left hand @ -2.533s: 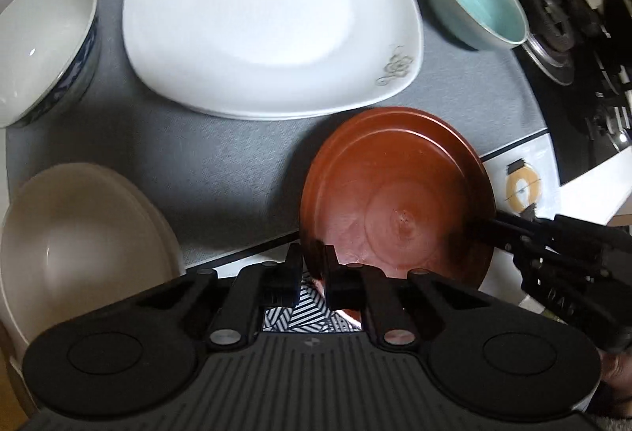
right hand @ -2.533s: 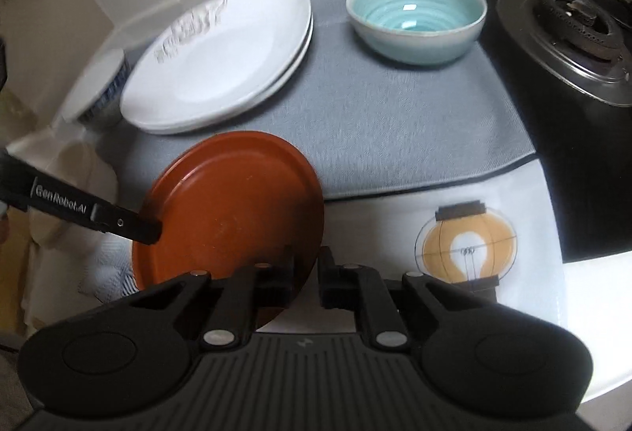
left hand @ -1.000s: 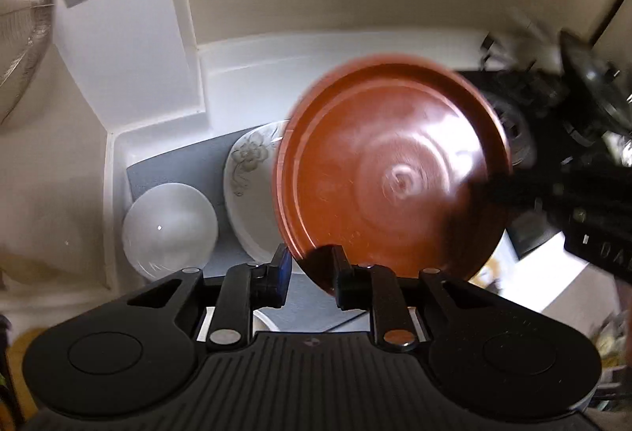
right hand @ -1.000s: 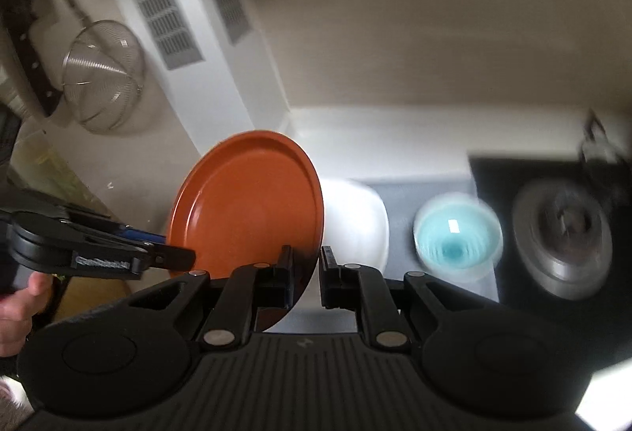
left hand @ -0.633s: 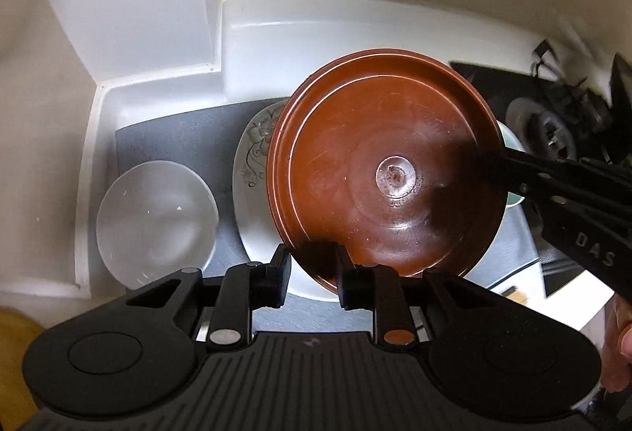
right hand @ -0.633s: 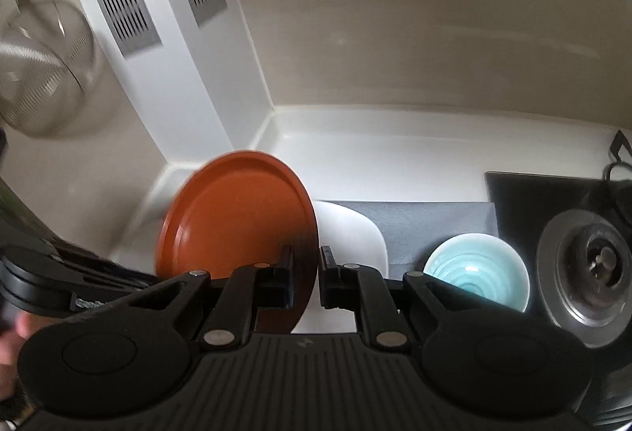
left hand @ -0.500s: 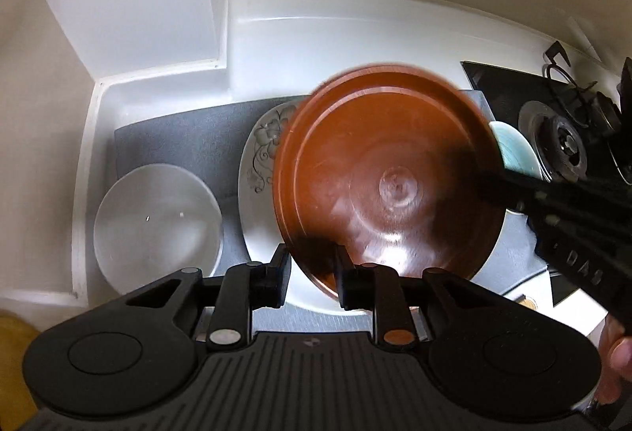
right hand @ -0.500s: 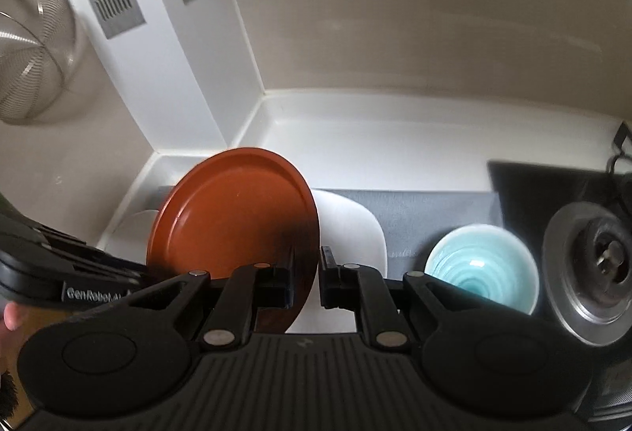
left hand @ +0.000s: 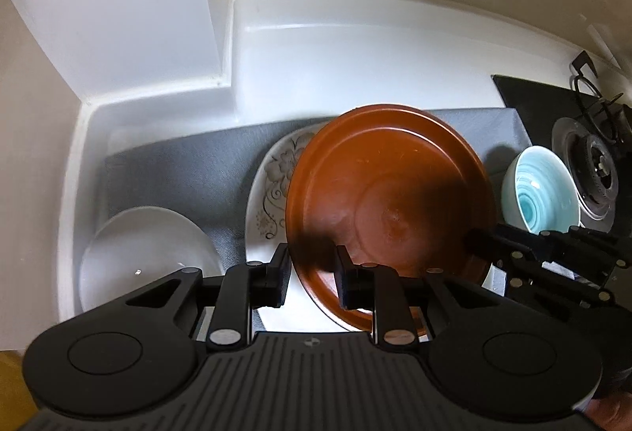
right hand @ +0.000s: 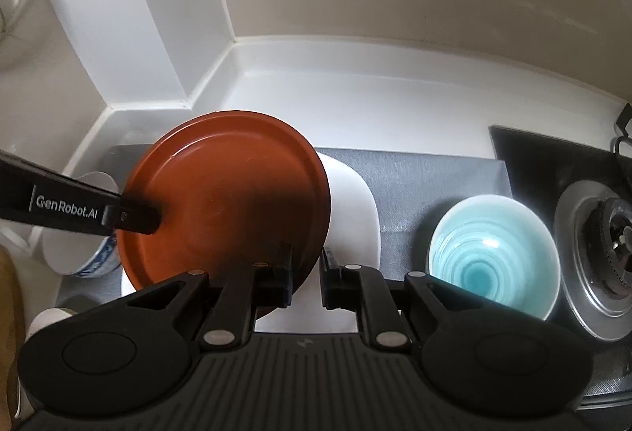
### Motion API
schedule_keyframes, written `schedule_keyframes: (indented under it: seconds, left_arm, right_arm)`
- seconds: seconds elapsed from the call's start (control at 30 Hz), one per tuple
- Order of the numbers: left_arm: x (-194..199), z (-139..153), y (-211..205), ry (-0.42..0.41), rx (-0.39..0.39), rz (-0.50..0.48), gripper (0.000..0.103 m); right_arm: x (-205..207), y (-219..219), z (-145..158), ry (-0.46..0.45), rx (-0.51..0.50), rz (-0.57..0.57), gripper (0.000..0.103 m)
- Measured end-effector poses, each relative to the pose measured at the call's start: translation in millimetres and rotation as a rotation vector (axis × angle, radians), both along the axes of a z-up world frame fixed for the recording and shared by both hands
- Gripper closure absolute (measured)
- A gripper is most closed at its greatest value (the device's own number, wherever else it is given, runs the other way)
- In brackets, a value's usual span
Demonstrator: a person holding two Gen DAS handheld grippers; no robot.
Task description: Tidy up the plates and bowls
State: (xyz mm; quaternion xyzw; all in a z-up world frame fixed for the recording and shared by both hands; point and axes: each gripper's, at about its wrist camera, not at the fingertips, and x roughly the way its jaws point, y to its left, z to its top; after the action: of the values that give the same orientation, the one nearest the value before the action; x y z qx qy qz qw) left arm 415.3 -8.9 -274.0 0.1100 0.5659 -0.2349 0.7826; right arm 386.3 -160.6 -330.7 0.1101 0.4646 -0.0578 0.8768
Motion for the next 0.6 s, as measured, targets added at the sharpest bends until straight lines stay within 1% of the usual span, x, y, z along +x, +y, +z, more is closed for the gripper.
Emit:
schedule_keyframes:
  seconds: [0.1,0.23,0.3,0.33,0.4,0.53,0.6]
  left_arm:
    - [1.5,-13.3,-2.1,0.006,0.006,-0.006,0.078]
    - [4.1,-35.4,-5.7,0.067,0.012,-0.005,0.079]
    - [3.7,-44.8,-6.8,0.082,0.026,0.001,0.079]
    - [3.3,-48.4,-6.9,0.087,0.029,0.002,0.081]
    - [0.5,-49.0,-7.5,0.067,0.026,-0.007,0.081]
    - [-3.5,-48.7,-4.4,0.037,0.032,-0.005,0.081]
    - [-5.7,-45.5,3.7,0.040,0.021,0.021,0.081]
  right_arm:
    - [1.8,-2.0,-8.3,0.014,0.006,-0.010,0.089]
    - [5.2,-2.9,-22.2,0.051,-0.020,-0.012,0.090]
    - [7.1,0.1,-27.5,0.066,-0.048,0.005,0.090]
    - [7.8,1.4,-30.0,0.071,-0.055,0.013,0.090]
    - [8.3,1.9,-34.5,0.083,-0.067,0.006,0.089]
    - [5.5,-1.1,-38.7,0.077,-0.043,0.006,0.089]
    - [1.3,-2.8,-35.9,0.065,-0.036,0.004,0.088]
